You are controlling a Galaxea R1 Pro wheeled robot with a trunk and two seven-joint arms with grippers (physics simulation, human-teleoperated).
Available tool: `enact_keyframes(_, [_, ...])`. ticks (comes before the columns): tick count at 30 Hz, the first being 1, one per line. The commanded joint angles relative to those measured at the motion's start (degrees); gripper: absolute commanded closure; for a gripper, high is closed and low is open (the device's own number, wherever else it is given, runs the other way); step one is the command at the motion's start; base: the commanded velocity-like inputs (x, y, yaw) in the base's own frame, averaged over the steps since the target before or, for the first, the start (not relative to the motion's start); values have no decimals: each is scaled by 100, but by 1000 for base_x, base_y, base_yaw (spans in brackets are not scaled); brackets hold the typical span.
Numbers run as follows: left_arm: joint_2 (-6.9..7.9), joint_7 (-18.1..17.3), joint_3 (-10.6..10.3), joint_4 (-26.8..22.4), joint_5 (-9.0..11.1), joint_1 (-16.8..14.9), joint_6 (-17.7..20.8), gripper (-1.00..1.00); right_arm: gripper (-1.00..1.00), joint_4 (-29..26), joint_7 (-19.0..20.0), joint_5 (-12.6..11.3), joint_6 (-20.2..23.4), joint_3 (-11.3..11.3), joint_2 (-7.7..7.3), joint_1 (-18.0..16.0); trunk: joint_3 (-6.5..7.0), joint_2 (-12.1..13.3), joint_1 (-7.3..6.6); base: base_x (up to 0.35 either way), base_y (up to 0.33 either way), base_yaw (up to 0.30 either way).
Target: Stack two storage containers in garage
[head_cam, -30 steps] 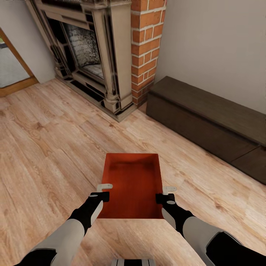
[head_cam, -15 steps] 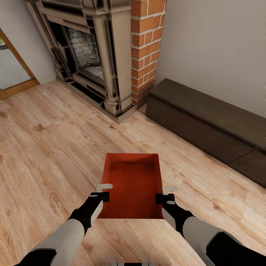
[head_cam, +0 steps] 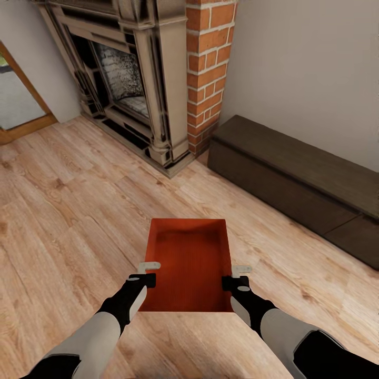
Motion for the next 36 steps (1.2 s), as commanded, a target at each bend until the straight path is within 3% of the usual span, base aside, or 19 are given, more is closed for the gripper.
enact_keyframes(1, [2,40,22,4,-19,4,42,100,100,-81,56,6,-219,-8,1,-6,15,40,-23,0,0,0])
enact_keyframes(36, [2,40,20,3,-19,4,42,100,100,-81,65,20,-227,1,-7,-6,644,1444,-792,0,0,0])
